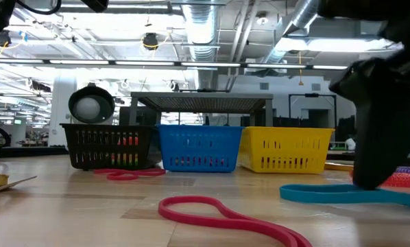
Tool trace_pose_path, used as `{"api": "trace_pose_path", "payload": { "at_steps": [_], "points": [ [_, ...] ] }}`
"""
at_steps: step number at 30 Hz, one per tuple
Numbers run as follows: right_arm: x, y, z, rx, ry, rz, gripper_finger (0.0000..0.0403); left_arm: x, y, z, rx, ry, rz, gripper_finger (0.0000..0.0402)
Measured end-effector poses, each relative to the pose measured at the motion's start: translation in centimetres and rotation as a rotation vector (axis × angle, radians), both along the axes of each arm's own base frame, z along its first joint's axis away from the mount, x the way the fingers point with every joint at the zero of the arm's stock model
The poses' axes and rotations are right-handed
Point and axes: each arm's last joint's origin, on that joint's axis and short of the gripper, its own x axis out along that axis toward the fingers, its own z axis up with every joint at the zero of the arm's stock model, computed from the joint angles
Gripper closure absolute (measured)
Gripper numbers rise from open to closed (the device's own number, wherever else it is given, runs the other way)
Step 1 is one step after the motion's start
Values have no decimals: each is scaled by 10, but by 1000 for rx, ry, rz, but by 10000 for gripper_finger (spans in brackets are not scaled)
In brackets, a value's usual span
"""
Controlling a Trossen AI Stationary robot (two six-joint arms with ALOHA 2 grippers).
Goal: Pick & Place Office Desk Supplies
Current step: Put the blue rubber band into the blue basket
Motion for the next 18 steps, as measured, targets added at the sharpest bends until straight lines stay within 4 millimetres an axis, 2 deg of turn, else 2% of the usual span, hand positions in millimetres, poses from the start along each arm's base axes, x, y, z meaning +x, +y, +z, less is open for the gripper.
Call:
{"api": "trace_pose_path", "payload": {
  "at_steps": [11,14,18],
  "points": [
    [1,0,-6,5,20,-11,154,0,0,0,0,0,1,211],
    [2,-2,-6,9,26,-18,180,0,0,0,-1,0,2,211],
    [2,-2,-7,6,29,-18,239,0,0,0,-1,0,3,211]
  ]
}}
